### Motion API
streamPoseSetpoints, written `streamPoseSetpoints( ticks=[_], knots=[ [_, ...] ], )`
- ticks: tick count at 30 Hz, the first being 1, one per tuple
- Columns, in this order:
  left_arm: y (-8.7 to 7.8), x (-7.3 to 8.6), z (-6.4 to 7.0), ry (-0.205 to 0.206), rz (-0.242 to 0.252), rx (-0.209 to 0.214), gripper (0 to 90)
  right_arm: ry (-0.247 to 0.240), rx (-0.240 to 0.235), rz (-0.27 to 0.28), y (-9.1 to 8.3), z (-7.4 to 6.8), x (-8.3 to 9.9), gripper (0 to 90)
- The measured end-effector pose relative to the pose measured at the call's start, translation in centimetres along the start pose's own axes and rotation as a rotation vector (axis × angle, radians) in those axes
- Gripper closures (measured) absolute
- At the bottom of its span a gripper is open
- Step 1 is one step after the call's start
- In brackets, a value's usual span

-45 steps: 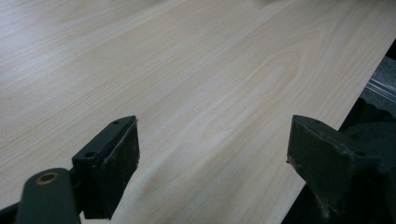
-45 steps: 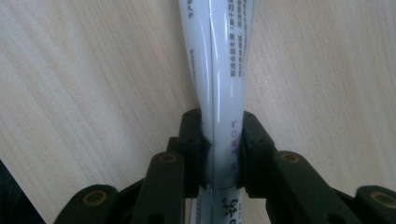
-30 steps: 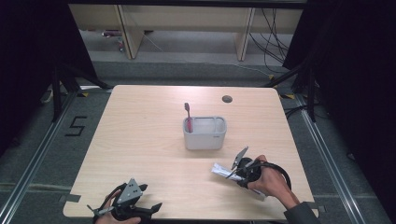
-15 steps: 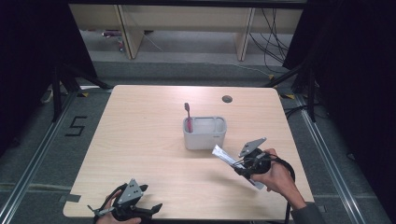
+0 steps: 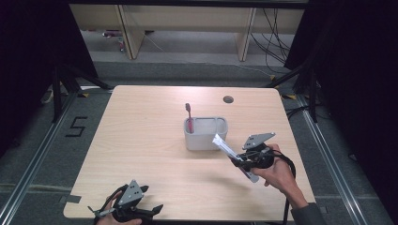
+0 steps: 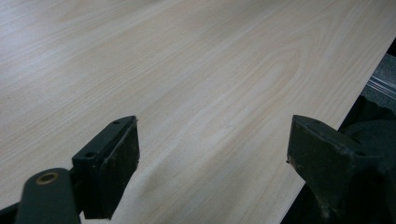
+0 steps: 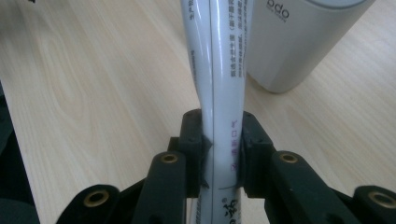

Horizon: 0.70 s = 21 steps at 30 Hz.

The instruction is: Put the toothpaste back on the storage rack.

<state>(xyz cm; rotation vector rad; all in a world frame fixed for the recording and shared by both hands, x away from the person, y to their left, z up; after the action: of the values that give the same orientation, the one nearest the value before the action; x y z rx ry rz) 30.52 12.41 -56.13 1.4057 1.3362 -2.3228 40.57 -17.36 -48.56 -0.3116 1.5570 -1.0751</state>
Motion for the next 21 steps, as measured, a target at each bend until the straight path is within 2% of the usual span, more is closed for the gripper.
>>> streamPoseSetpoints(
  ticks=[2,3,4,5,6,8,11,14,15,16,18,20,21],
  knots=[
    [0.0,0.1,-0.1,0.007,-0.01,-0.005,16.4,0.022,0.004,0.015,0.0,0.0,-0.3,74.9],
    [0.1,0.0,0.1,-0.005,0.005,0.004,16.4,0.039,-0.002,0.014,0.0,-0.1,-0.4,74.9],
    [0.0,0.0,0.0,0.006,-0.002,0.003,16.4,0.022,-0.012,0.046,0.2,-0.1,-0.7,74.8],
    [0.1,0.0,0.1,-0.001,0.01,0.004,16.4,0.031,-0.004,0.039,0.0,0.0,-0.8,74.9],
    [0.0,0.0,0.0,0.005,-0.003,0.001,16.4,0.039,-0.008,0.046,0.1,0.0,-1.1,74.8],
    [0.1,0.0,0.1,-0.005,0.01,0.004,16.4,0.047,0.007,0.067,0.2,0.2,-1.5,74.8],
    [0.0,0.0,0.0,0.004,-0.003,0.001,16.4,0.043,-0.011,0.08,0.1,0.2,-2.1,74.9],
    [0.1,-0.1,0.1,0.004,0.012,0.009,16.4,0.043,0.003,0.112,0.1,0.4,-2.7,74.9],
    [0.1,0.0,0.0,0.007,0.007,0.004,16.4,0.062,-0.012,0.122,-0.2,0.3,-3.2,74.9],
    [0.0,0.0,0.0,0.005,0.006,0.001,16.4,0.045,-0.014,0.135,-0.2,0.3,-3.4,74.9],
    [-0.1,-0.1,-0.1,0.011,0.005,-0.004,16.5,0.04,-0.006,0.157,-0.3,0.6,-3.8,74.9],
    [-0.1,-0.2,-0.1,0.005,0.009,-0.006,16.4,0.073,-0.012,0.179,-0.4,0.4,-4.3,74.9],
    [-0.1,-0.2,-0.1,0.005,0.009,-0.006,16.5,0.05,-0.012,0.197,-0.5,0.6,-4.6,74.9]
  ],
)
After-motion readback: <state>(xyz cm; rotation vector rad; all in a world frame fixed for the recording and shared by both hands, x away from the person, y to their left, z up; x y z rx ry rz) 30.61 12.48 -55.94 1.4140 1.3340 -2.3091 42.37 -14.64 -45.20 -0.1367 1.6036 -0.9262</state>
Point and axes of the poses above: each handheld gripper's, and its own axes: y roughly forward along the jaws, x roughly out of its underside, z roughly to its right, the point moved 9 cm from there along y, roughly forward along the jaws, and after that the axes turned 8 degrees about -y, right-handed, at the moved point
